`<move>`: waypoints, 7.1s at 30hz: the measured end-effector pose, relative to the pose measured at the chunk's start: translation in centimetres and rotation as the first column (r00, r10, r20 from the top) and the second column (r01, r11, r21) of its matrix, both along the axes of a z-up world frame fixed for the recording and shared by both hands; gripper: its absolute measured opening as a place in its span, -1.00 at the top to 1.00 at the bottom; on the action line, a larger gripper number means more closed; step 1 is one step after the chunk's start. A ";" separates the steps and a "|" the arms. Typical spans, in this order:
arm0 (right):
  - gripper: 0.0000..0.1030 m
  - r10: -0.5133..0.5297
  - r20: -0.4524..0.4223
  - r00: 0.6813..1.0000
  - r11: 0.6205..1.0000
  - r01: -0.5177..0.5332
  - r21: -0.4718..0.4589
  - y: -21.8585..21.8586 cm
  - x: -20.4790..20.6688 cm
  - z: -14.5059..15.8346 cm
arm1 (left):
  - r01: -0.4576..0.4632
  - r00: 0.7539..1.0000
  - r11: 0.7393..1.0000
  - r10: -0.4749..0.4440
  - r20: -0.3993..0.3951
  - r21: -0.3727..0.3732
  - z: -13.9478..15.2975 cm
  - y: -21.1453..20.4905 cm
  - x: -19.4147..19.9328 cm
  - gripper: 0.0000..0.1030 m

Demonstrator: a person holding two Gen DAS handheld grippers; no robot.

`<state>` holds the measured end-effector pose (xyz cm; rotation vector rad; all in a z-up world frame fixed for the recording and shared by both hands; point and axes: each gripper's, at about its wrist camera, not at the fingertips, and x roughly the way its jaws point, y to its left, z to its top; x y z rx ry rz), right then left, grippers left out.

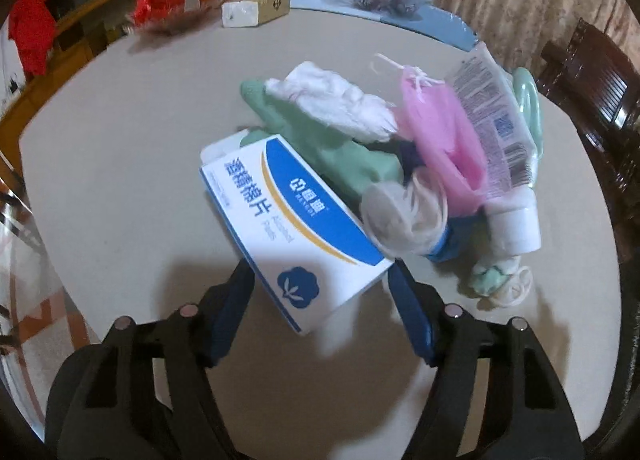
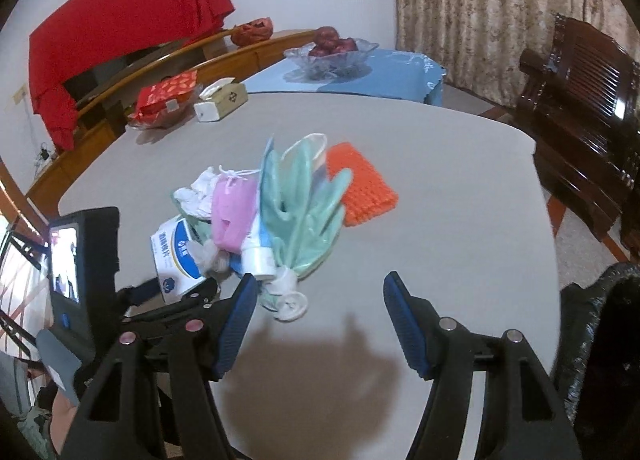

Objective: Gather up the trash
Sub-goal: 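Grasp the blue hand-cream tube by its cap with the right tool, then carry the blue tube over the bin and release it with the right tool, then grasp the green rubber glove cuff with the right tool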

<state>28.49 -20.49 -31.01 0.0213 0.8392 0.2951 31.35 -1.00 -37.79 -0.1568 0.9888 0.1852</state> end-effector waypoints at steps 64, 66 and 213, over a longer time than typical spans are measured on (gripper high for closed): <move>0.42 0.154 -0.097 0.983 0.987 -0.148 0.070 5.8 -2.4 -4.1 | 0.100 0.994 0.995 -0.101 0.037 0.023 3.0 3.7 -5.6 -0.08; 0.42 0.161 -0.104 0.981 0.986 -0.156 0.055 6.4 -2.2 -4.9 | 0.093 0.996 0.996 -0.093 0.000 -0.001 1.9 4.1 -5.2 -0.08; 0.62 -0.012 -0.140 0.990 1.000 0.012 -0.001 3.6 6.5 -5.1 | 0.196 0.970 0.979 -0.201 0.134 0.050 4.1 2.1 -0.2 -0.39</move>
